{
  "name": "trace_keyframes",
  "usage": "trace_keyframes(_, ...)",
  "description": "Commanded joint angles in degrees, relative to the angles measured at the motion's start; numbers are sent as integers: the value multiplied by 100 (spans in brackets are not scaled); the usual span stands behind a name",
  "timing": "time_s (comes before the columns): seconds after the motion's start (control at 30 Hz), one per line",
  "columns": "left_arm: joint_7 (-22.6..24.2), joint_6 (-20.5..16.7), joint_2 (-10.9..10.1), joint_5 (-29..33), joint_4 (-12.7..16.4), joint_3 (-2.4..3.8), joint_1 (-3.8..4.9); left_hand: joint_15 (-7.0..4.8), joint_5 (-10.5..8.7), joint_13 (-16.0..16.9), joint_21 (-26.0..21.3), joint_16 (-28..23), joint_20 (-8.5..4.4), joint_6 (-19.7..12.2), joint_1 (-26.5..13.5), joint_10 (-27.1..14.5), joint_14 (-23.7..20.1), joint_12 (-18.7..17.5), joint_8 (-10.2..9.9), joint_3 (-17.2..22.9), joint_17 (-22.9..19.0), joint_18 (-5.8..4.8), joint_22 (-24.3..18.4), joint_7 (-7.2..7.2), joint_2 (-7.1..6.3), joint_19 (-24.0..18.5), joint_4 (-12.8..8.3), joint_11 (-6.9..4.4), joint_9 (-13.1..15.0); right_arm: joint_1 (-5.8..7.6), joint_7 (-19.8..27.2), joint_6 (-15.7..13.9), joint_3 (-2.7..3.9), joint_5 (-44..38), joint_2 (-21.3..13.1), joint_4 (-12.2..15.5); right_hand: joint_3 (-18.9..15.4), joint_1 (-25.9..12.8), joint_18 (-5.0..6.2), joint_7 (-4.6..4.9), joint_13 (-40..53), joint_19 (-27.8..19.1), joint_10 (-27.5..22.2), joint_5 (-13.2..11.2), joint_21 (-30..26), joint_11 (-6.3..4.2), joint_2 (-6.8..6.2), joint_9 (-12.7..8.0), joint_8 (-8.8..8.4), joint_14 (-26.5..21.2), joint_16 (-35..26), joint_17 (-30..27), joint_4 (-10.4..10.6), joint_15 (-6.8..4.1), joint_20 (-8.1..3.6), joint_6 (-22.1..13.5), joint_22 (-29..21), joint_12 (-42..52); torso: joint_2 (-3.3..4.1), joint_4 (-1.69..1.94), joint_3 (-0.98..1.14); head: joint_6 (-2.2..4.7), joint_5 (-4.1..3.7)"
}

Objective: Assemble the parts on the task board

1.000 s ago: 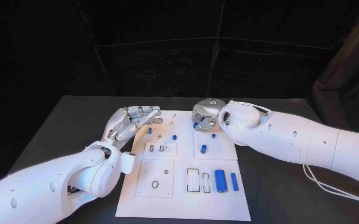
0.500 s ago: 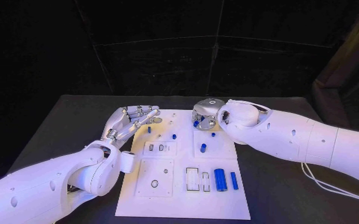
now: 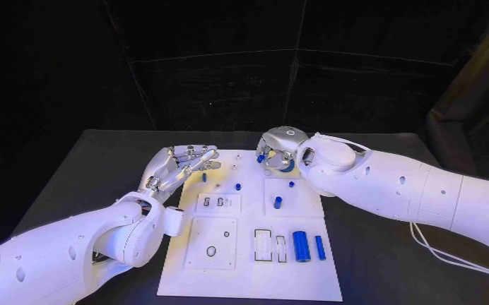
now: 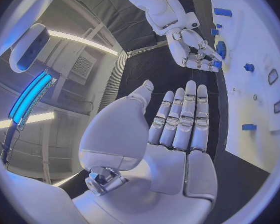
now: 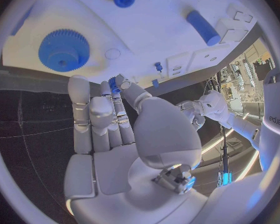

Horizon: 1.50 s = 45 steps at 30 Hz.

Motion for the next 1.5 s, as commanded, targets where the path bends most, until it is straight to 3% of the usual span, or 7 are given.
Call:
trace_keyframes(0.03, -26, 108, 6, -44, -2, 3, 7, 30, 17, -6, -40, -39, 40, -33, 11, -26, -10, -36, -35, 7, -9, 32, -9, 48, 53, -5, -49, 30, -8, 13, -71, -478, 25, 214, 75, -64, 190, -30, -64, -41, -8, -51, -6, -44, 32, 11, -57, 48, -25, 99, 42, 19, 183, -19, 7, 146, 17, -6, 15, 13, -1, 4, 2)
trace_keyframes(0.33, -62, 153, 15, -43, 2, 2, 9, 32, 17, -7, -45, -48, 41, -39, 16, -32, -12, -45, -42, 10, -9, 32, -13, 50, 57, -6, -58, 32, -8, 48, -133, -527, 53, 285, 521, -587, 282, -83, -68, -35, -10, -72, -51, -65, 94, 25, -159, 41, -42, 95, 118, 81, 277, -9, 17, 116, 72, -12, 51, 24, -13, 6, -1)
trace_keyframes(0.67, -83, 177, 28, -38, 16, 2, 10, 32, 16, -7, -47, -52, 42, -41, 16, -35, -14, -48, -44, 9, -9, 32, -15, 50, 57, -5, -60, 33, -8, 73, -143, -300, 55, 281, 896, -898, 359, -103, -79, -19, -12, -71, -106, -68, 161, 42, -218, 32, -52, 102, 200, 162, 350, 5, 29, 72, 149, -14, 104, 86, -39, -4, -31)
trace_keyframes(0.8, -78, 175, 31, 5, 15, 2, 11, 32, 16, -7, -47, -52, 42, -41, 16, -35, -14, -48, -44, 9, -9, 32, -15, 50, 57, -5, -60, 33, -8, 75, -146, -184, 54, 257, 974, -948, 382, -110, -81, -11, -13, -75, -132, -68, 183, 49, -255, 29, -54, 102, 226, 182, 376, 12, 35, 50, 169, -15, 113, 93, -50, -2, -22)
trace_keyframes(0.9, -68, 174, 24, 21, 26, 3, 13, 32, 16, -7, -47, -52, 42, -41, 16, -35, -14, -48, -44, 9, -9, 32, -15, 50, 57, -5, -60, 33, -8, 76, -165, -85, 54, 199, 999, -950, 392, -113, -81, -9, -13, -78, -145, -67, 191, 54, -273, 27, -55, 102, 236, 189, 388, 14, 38, 40, 176, -16, 114, 91, -42, -11, -14)
trace_keyframes(1.1, -68, 175, 19, 33, 40, 3, 16, 33, 16, -7, -49, -56, 43, -44, 15, -38, -15, -52, -47, 8, -9, 32, -17, 51, 57, -5, -63, 34, -8, 77, -204, 83, 54, 150, 1052, -977, 398, -118, -81, -7, -13, -83, -155, -70, 196, 57, -291, 26, -55, 102, 249, 200, 400, 17, 41, 32, 177, -15, 127, 82, -49, -22, -6)
trace_keyframes(1.5, -85, 184, 10, 36, 28, 3, 17, 36, 16, -8, -55, -67, 45, -54, 12, -49, -18, -64, -56, 6, -9, 32, -22, 55, 58, -4, -69, 39, -9, 78, -349, 30, 54, 93, 1085, -987, 447, -125, -73, 14, -15, -126, -229, -80, 203, 77, -372, 18, -59, 80, 250, 167, 462, 36, 58, -34, 154, -17, 137, 79, -49, -23, 13)
